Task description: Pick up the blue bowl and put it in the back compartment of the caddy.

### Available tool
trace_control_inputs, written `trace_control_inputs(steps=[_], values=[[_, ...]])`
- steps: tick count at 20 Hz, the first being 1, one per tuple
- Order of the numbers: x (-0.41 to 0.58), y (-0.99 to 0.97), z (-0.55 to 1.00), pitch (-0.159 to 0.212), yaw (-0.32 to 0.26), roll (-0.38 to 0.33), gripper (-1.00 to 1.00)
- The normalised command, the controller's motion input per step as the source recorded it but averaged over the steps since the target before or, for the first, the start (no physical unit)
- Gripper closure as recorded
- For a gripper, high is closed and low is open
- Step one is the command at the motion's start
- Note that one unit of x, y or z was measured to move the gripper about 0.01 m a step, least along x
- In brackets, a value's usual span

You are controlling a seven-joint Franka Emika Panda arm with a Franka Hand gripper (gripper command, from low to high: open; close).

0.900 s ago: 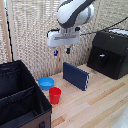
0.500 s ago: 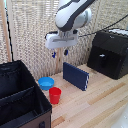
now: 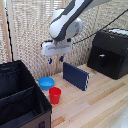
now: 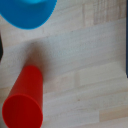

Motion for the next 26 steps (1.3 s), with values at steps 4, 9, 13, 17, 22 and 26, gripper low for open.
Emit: trace_control_inputs(steps=[4, 9, 13, 17, 22, 26], values=[[0.334, 0.13, -0.36, 0.055, 0.008, -0.058, -1.0], [0.339, 0.12, -0.33, 0.015, 0.011, -0.062, -1.0], [0.247, 0.13, -0.36, 0.021, 0.001, -0.062, -1.0], [0.187, 0.16, -0.37, 0.069, 0.0, -0.075, -1.0], [0.168, 0.11, -0.31, 0.078, 0.0, -0.055, 1.0], [0.118, 0.12, -0.26, 0.066, 0.0, -0.056, 1.0]])
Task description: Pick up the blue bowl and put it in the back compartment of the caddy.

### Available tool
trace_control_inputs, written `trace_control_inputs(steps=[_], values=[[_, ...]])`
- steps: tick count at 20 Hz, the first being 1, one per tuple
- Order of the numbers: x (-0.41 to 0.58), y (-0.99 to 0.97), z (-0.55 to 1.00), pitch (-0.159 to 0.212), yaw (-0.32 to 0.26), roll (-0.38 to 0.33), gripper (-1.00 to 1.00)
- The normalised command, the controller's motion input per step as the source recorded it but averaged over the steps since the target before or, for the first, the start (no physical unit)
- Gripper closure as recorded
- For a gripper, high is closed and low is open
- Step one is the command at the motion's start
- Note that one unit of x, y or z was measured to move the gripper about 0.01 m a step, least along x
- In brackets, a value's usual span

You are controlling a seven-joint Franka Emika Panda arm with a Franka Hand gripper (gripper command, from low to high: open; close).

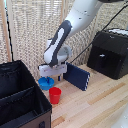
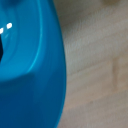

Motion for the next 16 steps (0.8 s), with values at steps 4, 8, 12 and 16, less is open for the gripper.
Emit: trace_control_inputs(steps=[4, 8, 12, 16], values=[[0.027, 0.14, -0.19, 0.059, 0.001, -0.055, 1.0], [0.007, 0.18, -0.14, 0.043, 0.0, -0.038, 1.0], [-0.011, 0.2, 0.02, 0.0, 0.0, -0.004, 1.0], [-0.016, 0.2, 0.41, -0.016, 0.0, 0.004, 1.0]])
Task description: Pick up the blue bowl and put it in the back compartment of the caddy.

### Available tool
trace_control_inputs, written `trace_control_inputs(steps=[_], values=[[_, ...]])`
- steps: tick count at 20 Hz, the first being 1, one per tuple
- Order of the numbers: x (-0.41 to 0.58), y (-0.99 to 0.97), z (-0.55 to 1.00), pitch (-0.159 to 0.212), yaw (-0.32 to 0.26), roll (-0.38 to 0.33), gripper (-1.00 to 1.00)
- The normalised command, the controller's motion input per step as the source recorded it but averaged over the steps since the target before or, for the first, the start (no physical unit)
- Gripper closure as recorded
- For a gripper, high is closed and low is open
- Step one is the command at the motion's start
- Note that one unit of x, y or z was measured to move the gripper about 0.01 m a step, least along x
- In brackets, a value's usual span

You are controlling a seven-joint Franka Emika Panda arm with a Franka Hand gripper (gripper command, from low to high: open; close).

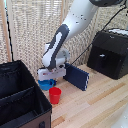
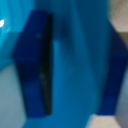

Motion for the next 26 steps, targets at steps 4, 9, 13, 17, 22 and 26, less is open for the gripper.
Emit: trace_control_inputs(steps=[4, 9, 13, 17, 22, 26], values=[[0.019, 0.11, 0.72, 0.014, 0.026, 0.04, 1.0], [0.1, 0.03, 0.99, 0.031, 0.046, 0.051, 1.0], [0.019, 0.0, 1.0, 0.026, 0.007, 0.034, 1.0], [0.021, 0.0, 1.0, 0.042, 0.025, 0.028, 1.0], [-0.004, 0.25, 1.0, 0.017, 0.004, 0.04, 1.0], [-0.035, 0.72, 0.98, 0.001, 0.01, 0.043, 1.0]])
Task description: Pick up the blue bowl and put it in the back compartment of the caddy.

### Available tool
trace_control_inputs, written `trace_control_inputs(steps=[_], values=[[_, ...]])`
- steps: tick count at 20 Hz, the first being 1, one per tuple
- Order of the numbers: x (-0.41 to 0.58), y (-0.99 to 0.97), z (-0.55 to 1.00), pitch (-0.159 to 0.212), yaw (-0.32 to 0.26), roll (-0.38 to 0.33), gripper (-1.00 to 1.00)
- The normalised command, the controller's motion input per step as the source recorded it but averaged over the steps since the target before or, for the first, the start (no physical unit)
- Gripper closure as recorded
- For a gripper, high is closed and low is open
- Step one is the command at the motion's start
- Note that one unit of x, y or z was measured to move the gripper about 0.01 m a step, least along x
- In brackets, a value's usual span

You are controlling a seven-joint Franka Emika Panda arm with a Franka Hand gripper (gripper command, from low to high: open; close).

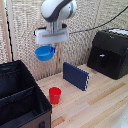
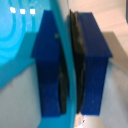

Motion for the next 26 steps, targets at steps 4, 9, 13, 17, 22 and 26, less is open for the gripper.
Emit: trace_control_inputs(steps=[4, 9, 13, 17, 22, 26], values=[[-0.012, 0.76, 0.89, 0.0, 0.008, 0.028, 1.0], [0.046, 0.9, 0.53, 0.0, 0.0, 0.009, 1.0], [0.127, 0.92, 0.07, -0.002, 0.0, -0.037, 1.0], [0.094, 0.88, -0.12, 0.0, 0.0, -0.085, 1.0], [0.042, 0.81, -0.3, 0.0, 0.0, -0.127, 1.0], [0.051, 0.63, -0.46, 0.0, 0.0, -0.158, 1.0]])
